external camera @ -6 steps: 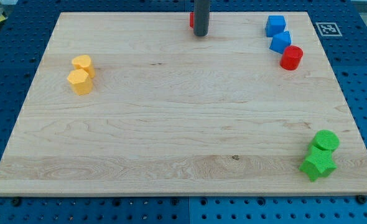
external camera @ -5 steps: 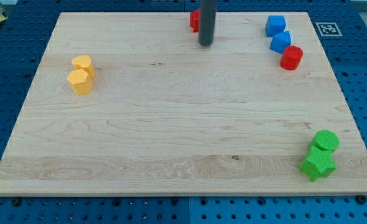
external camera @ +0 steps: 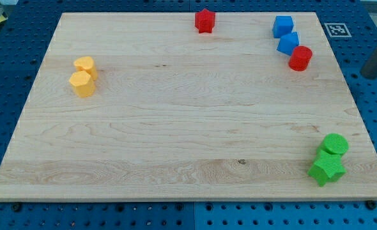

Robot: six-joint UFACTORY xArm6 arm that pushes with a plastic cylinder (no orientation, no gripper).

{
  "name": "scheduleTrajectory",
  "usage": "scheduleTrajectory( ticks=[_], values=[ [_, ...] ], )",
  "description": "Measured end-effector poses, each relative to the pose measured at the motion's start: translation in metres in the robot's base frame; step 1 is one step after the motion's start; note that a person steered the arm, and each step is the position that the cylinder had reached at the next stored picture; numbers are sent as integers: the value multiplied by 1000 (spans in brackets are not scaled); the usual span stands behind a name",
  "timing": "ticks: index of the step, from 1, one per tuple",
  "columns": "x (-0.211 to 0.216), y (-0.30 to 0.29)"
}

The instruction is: Push the red circle closer to the red star

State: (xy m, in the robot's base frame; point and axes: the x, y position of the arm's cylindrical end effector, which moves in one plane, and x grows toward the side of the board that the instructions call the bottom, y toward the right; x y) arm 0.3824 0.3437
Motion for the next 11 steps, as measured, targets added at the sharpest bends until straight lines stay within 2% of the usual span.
scheduleTrajectory(
  ticks=[1, 4, 6, 11],
  values=[
    [-9, -4],
    [-19, -104],
    [-44, -125],
    [-36, -214]
  ],
)
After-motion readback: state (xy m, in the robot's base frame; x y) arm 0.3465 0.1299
